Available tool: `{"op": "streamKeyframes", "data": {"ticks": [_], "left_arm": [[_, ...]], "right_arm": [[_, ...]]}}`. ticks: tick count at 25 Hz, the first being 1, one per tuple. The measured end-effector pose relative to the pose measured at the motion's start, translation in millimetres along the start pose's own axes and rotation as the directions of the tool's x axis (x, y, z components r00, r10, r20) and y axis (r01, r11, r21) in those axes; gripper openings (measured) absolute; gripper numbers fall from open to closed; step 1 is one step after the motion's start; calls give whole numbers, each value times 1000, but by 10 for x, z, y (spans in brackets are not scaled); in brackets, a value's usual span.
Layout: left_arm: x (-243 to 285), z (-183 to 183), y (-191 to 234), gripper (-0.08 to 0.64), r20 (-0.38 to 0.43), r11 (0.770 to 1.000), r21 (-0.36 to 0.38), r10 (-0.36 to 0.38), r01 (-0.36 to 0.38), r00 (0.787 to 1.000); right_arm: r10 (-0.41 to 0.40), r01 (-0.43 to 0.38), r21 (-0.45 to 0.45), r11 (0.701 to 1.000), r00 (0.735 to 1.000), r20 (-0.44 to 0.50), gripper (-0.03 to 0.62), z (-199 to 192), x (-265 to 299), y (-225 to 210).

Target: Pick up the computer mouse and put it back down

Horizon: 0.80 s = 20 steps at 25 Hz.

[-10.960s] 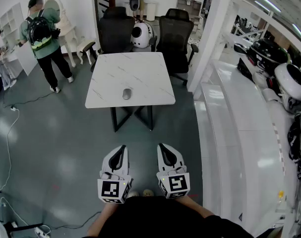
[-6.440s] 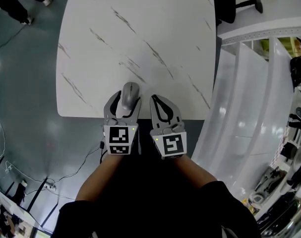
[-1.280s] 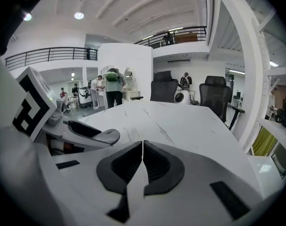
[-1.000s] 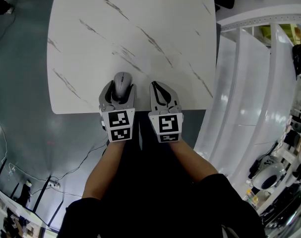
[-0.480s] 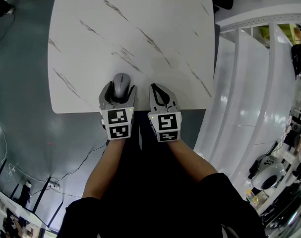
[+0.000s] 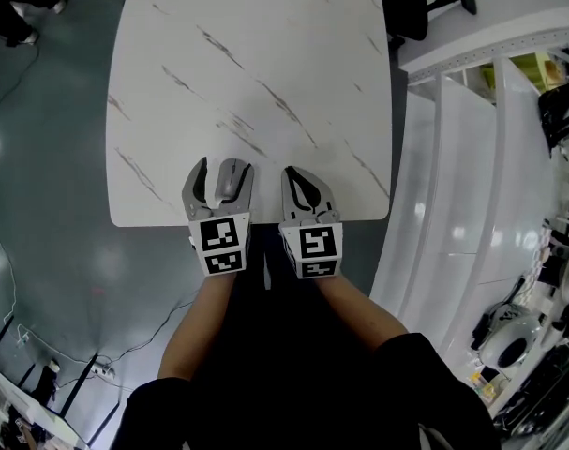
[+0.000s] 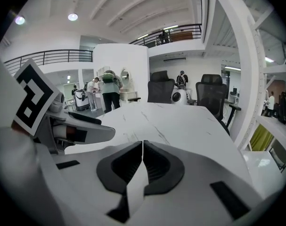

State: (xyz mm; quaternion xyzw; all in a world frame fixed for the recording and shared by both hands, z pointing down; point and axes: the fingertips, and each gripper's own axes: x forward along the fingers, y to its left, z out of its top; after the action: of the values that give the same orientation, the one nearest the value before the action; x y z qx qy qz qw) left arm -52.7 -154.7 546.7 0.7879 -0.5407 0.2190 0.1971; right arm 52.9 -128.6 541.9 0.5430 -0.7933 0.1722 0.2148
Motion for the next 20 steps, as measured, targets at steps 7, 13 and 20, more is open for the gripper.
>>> {"op": "streamKeyframes", "data": {"ticks": [7, 13, 20], "left_arm": [[-274, 740, 92, 194, 158, 999, 39, 26, -32, 987], [-640, 1311, 94, 78, 280, 997, 71, 12, -33, 960], [-1126, 1757, 15, 8, 405, 996, 84, -8, -28, 914]], "right_arm": [[-51, 53, -9, 999, 990, 129, 20, 664, -204, -160], [-86, 101, -45, 994, 964, 253, 20, 1246, -505, -275], [-106, 135, -54, 989, 925, 365, 20, 1740, -913, -304]]}}
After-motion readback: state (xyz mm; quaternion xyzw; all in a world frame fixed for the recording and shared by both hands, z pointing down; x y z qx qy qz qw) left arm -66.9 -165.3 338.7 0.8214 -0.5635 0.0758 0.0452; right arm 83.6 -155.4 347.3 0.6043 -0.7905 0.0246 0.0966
